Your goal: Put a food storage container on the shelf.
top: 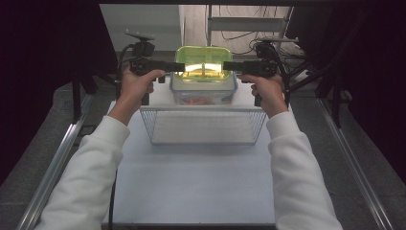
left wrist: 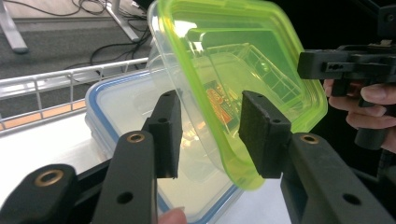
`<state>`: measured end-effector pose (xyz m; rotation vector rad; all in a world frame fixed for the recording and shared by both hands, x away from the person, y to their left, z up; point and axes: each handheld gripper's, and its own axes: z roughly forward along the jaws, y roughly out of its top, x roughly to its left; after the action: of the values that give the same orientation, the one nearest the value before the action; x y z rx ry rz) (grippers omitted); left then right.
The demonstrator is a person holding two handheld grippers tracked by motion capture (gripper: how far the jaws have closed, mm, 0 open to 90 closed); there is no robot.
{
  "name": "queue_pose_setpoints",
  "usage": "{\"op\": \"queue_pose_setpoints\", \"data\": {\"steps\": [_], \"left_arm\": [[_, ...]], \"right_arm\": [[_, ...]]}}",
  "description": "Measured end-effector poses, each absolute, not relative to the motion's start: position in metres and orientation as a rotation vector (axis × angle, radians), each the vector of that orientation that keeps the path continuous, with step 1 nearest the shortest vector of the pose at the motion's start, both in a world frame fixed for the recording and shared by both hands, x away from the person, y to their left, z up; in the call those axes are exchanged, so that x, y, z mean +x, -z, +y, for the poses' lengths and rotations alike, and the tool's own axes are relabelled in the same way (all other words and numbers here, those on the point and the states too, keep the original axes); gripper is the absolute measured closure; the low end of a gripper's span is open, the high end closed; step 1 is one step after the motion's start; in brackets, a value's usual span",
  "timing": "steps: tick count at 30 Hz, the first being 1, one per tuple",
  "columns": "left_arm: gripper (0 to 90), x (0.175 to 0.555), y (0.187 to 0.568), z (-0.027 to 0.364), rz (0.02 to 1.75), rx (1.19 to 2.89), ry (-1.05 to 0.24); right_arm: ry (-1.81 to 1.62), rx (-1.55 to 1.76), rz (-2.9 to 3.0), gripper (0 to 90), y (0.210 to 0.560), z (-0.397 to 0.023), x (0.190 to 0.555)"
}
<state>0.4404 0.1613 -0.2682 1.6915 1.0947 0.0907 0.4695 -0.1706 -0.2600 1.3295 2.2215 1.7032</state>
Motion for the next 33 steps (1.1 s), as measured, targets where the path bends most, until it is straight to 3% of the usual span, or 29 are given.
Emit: {"op": "queue_pose_setpoints", "data": {"steps": [4, 7, 12, 18, 26, 33], "left_arm": [[51.4, 0.442, 0.271, 0.159, 1.101, 1.7, -0.079], [50.7, 0.441, 0.272, 0.16, 1.091, 1.695, -0.07], [31.1, 0.439, 0.271, 0.157, 1.056, 1.693, -0.063], [17.7, 0.436, 0.269, 0.157, 1.037, 1.696, -0.047], [11.6, 0.424, 0.264, 0.164, 1.005, 1.697, -0.087], [14.6, 0.408, 0.271, 0.178, 1.006, 1.729, -0.074]], "right_arm": [[-1.696, 1.363, 2.211, 59.4, 0.264, -0.171, 0.473], [-1.713, 1.37, 2.208, 57.4, 0.266, -0.17, 0.474], [-1.719, 1.396, 2.17, 49.6, 0.266, -0.17, 0.476], [-1.751, 1.408, 2.137, 42.1, 0.263, -0.173, 0.474], [-1.758, 1.402, 2.104, 39.1, 0.259, -0.183, 0.467], [-1.706, 1.357, 2.188, 38.0, 0.259, -0.194, 0.454]]}}
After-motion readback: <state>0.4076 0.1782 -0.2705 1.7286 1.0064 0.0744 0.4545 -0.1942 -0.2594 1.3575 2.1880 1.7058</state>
